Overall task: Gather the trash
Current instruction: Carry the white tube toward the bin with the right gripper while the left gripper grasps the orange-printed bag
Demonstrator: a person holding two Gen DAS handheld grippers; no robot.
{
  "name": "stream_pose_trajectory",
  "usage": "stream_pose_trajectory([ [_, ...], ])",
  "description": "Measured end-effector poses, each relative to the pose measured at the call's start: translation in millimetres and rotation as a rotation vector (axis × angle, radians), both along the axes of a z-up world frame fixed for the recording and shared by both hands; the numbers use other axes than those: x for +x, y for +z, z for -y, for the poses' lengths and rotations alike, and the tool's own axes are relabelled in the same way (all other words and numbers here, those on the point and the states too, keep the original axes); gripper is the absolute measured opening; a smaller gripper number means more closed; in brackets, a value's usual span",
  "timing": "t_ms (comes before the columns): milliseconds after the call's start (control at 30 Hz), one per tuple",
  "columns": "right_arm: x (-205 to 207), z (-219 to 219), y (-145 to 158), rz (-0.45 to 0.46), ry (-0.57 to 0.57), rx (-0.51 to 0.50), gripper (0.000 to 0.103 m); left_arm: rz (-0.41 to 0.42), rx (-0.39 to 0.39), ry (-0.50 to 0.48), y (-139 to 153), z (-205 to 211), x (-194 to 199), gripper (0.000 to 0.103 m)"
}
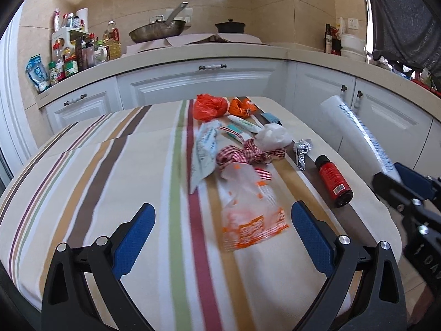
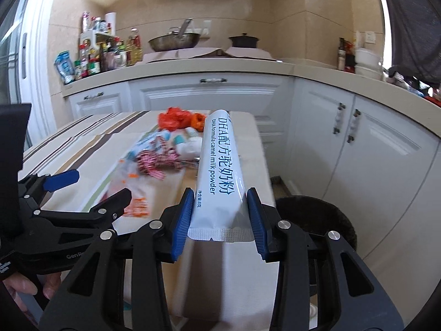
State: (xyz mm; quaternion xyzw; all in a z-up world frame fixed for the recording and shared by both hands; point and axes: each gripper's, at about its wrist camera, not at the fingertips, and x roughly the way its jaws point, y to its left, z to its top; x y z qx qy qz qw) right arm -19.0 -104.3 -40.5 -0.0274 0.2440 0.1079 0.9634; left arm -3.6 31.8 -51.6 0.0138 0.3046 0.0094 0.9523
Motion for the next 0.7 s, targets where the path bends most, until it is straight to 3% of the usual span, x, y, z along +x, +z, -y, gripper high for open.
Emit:
stream_pose_trajectory([
  [333, 8.1, 32.6, -11.2, -0.025, -0.057, 0.048, 0.039, -0.058, 0.007, 0.039, -9.0, 14.7, 17.8, 0.094],
  [367, 9.2, 35.0, -13.1, -0.030, -0.059, 0.053, 0.039, -0.060, 0.008, 0.039, -9.5, 15.2, 18.2, 0.092],
  [433, 10.7, 38.0, -15.4, -0.035, -0.063, 0.059, 0.039, -0.062, 0.016, 0.039, -10.7, 16.8, 18.4, 0.063],
  [567, 12.4, 43.6, -18.6, -0.041, -0.069, 0.069, 0.039, -0.107, -0.003, 0.038, -18.9, 15.2, 22.2, 0.055],
  [700, 11.8, 46.1, -19.9, -0.044, -0.077, 0.070, 0.039, -0.098, -0.005, 0.042, -19.0, 13.7, 20.4, 0.054],
])
